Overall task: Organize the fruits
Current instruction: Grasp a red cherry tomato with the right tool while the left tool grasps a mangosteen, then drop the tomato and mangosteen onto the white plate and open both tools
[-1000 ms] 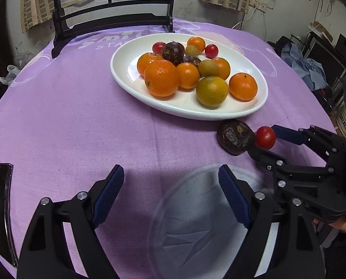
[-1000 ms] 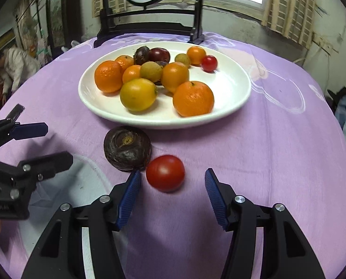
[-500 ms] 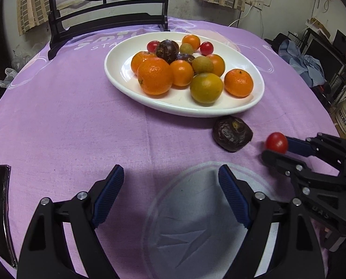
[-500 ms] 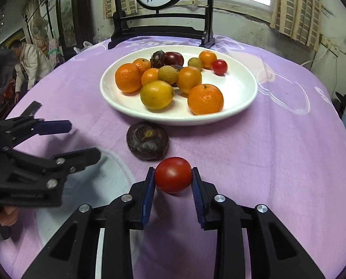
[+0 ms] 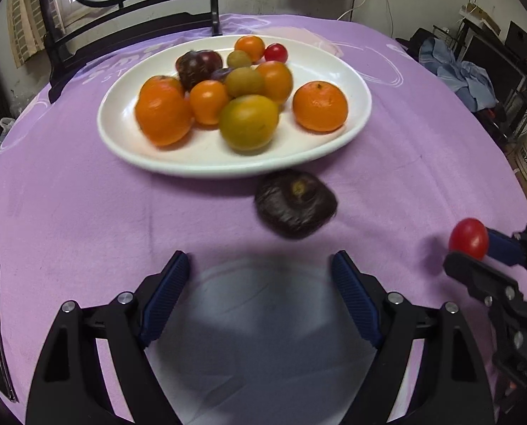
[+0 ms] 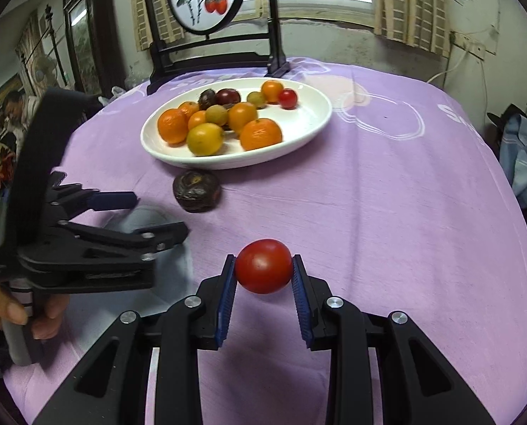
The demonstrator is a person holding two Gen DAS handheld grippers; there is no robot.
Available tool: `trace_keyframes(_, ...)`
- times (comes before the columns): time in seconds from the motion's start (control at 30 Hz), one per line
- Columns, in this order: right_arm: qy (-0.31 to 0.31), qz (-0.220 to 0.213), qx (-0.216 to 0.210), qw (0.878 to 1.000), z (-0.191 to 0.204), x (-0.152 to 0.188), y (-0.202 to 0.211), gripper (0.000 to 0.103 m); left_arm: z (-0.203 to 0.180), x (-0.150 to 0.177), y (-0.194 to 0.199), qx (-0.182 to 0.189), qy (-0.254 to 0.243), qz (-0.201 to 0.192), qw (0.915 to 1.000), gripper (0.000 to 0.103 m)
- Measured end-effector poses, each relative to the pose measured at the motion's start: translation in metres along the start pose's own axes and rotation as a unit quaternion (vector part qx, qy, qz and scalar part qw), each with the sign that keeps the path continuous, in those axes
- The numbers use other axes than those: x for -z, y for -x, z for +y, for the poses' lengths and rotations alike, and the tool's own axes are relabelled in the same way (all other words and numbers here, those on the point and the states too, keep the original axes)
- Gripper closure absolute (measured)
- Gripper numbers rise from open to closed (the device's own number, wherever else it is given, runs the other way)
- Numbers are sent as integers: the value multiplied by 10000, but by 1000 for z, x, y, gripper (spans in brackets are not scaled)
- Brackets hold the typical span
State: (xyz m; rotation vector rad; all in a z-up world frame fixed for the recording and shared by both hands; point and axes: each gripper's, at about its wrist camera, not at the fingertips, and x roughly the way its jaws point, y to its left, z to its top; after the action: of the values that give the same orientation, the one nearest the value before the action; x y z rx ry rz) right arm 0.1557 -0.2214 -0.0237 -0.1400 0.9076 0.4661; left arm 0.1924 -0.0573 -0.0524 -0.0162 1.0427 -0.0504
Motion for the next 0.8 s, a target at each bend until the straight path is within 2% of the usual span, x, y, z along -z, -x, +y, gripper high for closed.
trace_keyframes(0.13, -54, -13, -35, 10000, -4, 1, 0, 71, -14, -15, -9, -166, -110, -54, 9998, 31)
trace_keyframes(0.17, -50, -13, -51, 10000, -4, 1, 0, 71, -16, -18, -9, -200, -139, -71, 9997, 38)
trace_keyframes(0.2, -37, -15, -55, 10000, -3, 1, 0, 71, -18, -20, -9, -217, -203, -115, 9995, 50)
trace_keyframes(0.27, -12, -11, -69, 10000, -2, 2, 0, 71, -23, -21, -8, -160, -344, -94, 9992, 56)
trace_keyframes(0.43, 73, -7, -76, 9999, 2, 2, 0, 71, -15, -14, 1, 32, -268, -45, 9996, 56)
trace_keyframes(0.63, 85, -31, -85, 9999, 7, 1, 0, 71, 3, 6, 30, 237, -264, -137, 9993, 57)
trace_keyframes(0.8, 138, -335, -161, 9992, 17, -15, 14, 71, 20, 0, 58, 322, -297, -380, 9983, 57)
